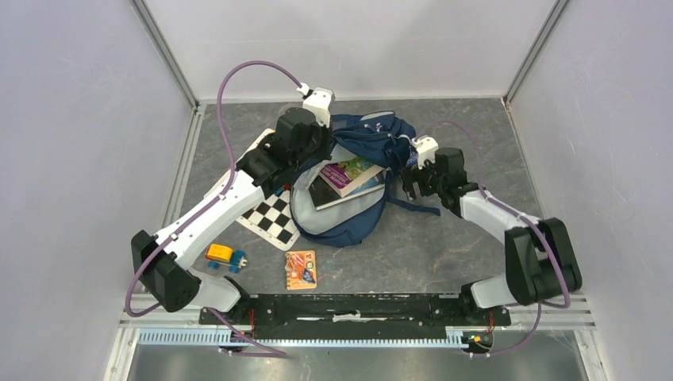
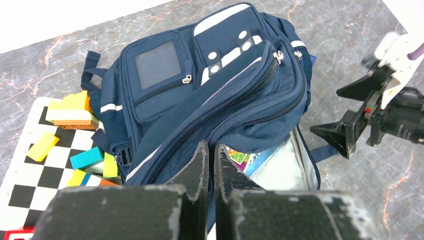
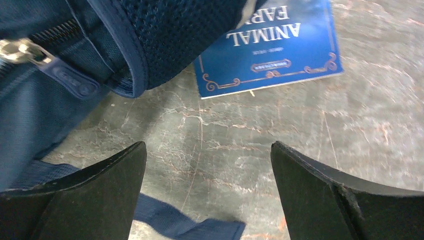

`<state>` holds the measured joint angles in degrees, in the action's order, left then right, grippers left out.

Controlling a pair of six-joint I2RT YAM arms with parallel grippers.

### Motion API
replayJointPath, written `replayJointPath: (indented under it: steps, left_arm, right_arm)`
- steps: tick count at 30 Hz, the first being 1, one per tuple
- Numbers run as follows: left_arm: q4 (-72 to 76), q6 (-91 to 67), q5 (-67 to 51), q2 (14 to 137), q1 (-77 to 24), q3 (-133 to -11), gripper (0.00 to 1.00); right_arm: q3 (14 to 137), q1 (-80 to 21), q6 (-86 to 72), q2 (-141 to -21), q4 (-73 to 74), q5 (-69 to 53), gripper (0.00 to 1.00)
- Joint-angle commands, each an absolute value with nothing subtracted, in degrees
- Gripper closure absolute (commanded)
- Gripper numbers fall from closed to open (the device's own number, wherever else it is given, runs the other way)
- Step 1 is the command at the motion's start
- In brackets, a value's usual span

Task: Pack the student bag
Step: Place the book in the student bag, then move the book to the center of the board.

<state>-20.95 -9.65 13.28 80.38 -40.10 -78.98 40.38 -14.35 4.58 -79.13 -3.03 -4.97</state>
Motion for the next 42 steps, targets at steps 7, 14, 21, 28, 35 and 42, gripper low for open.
replayJointPath:
  steps: [7, 14, 21, 28, 35, 42]
  left_arm:
    - [-15.4, -14.3, 15.4, 76.8, -33.6, -79.3, 0.98]
    - [-15.1, -14.3, 14.5, 76.8, -33.0, -79.2, 0.98]
    - [-14.9, -14.7, 13.7, 77.1, -32.6, -79.1, 0.98]
    - [-14.8, -15.1, 12.8, 77.6, -32.5, -78.9, 0.98]
    - [-14.6, -15.3, 12.6, 77.8, -32.4, -78.9, 0.98]
    - [-14.5, -15.7, 12.0, 78.3, -32.2, -78.9, 0.98]
  right_arm:
    - [50.5, -12.9, 22.8, -92.3, -0.2, -15.4, 0.02]
    - [55.6, -10.7, 24.7, -99.4, 2.4, -16.9, 0.11]
    - [59.6, -9.4, 26.1, -104.1, 2.7, -17.8, 0.13]
    - [61.0, -9.3, 27.0, -106.3, 1.4, -18.1, 0.09]
    - [60.5, -9.5, 27.4, -105.2, -1.0, -18.8, 0.08]
    - [60.0, -10.1, 27.9, -103.6, -2.8, -19.5, 0.05]
